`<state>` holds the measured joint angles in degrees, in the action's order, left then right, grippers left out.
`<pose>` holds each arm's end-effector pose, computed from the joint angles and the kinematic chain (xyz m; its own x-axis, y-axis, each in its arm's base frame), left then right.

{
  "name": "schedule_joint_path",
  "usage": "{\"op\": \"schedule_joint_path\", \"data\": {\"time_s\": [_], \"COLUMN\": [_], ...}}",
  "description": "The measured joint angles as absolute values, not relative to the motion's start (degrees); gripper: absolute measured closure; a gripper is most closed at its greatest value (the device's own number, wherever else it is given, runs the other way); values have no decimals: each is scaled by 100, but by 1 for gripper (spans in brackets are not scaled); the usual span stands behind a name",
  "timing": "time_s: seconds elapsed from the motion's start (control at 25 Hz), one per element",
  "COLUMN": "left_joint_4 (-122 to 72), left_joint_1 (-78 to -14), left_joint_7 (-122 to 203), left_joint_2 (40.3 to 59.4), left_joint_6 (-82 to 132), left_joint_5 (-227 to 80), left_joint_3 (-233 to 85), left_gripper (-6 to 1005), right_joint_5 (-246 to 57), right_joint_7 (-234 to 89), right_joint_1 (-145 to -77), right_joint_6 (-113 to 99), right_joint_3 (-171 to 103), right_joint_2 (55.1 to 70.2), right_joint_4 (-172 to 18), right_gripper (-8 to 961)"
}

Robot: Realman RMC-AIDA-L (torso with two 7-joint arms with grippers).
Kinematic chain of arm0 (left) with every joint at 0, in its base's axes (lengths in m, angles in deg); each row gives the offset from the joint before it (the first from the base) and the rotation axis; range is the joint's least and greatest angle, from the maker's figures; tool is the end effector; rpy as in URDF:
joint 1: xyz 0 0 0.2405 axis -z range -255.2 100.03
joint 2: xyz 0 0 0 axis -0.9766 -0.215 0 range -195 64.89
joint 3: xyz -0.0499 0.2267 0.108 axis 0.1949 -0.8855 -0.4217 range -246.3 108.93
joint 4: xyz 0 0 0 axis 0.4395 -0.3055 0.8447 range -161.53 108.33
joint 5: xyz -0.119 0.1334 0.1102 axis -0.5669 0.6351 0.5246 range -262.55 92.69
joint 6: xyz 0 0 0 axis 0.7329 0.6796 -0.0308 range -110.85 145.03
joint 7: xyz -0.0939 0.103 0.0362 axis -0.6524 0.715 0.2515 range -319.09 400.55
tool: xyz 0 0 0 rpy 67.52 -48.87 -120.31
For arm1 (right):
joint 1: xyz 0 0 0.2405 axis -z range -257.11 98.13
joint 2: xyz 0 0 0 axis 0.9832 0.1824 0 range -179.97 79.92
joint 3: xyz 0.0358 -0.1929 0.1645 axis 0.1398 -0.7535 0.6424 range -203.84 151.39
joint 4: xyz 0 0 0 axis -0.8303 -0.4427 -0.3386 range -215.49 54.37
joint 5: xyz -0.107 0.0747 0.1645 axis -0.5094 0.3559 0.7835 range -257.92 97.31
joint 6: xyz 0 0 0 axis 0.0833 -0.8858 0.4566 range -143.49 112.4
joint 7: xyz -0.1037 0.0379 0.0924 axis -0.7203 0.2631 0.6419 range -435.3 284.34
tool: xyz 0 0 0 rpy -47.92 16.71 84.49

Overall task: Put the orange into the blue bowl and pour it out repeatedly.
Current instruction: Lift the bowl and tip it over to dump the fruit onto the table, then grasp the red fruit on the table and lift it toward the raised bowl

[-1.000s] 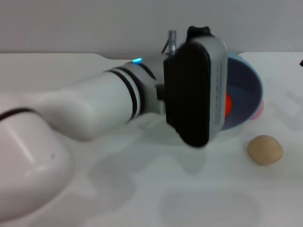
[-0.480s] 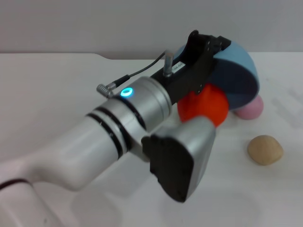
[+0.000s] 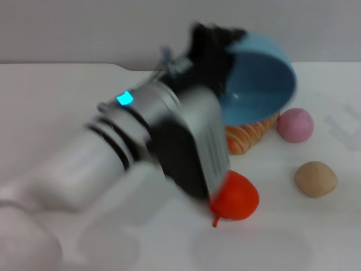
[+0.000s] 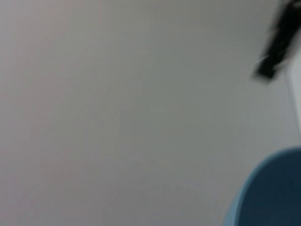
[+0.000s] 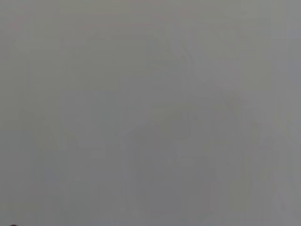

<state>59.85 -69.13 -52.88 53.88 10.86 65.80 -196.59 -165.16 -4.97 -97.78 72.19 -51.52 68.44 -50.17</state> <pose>-0.0862 0.2994 -0.0720 0.7214 -0.6076 -0.3323 -0.5487 -0.2088 -0.8095 0.3283 0.2990 0.0747 0.4262 -0.0802 -0.9011 -0.7805 -0.5362 -0.3215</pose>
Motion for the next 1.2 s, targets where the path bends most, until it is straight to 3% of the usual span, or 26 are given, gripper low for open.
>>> {"op": "schedule_joint_path", "data": {"time_s": [0.2,0.52,0.92,1.2], "left_joint_4": [6350,5483,5433,5233], "left_joint_1": [-6480,-5001,-4764,-4694], "left_joint_7": [-6578,-9492,-10486,-10573], "left_joint_2": [5355,5304,5294,5308], "left_joint_6": [3132,6884,7828,7617], "left_joint_5": [5022,5295,5778,5869], "left_joint_3": [-18251,-15857,-15390,-15410], "left_gripper": [1000,999,1000,1000], "right_joint_5": [-16480,-17278,-20335,-20740], "right_joint_7": [-238,370,2283,2675], "right_joint_1": [-9824,-10016,-10769,-11149], "right_joint_6": [7123,6664,6455,6706], "right_joint_3": [-5179,-5258,-5386,-6372], "right_joint_2": [6825,6730,6674,6867], "right_joint_4": [-5003,-4659,-3857,-3974], "right_gripper": [254,271,291,305]}}
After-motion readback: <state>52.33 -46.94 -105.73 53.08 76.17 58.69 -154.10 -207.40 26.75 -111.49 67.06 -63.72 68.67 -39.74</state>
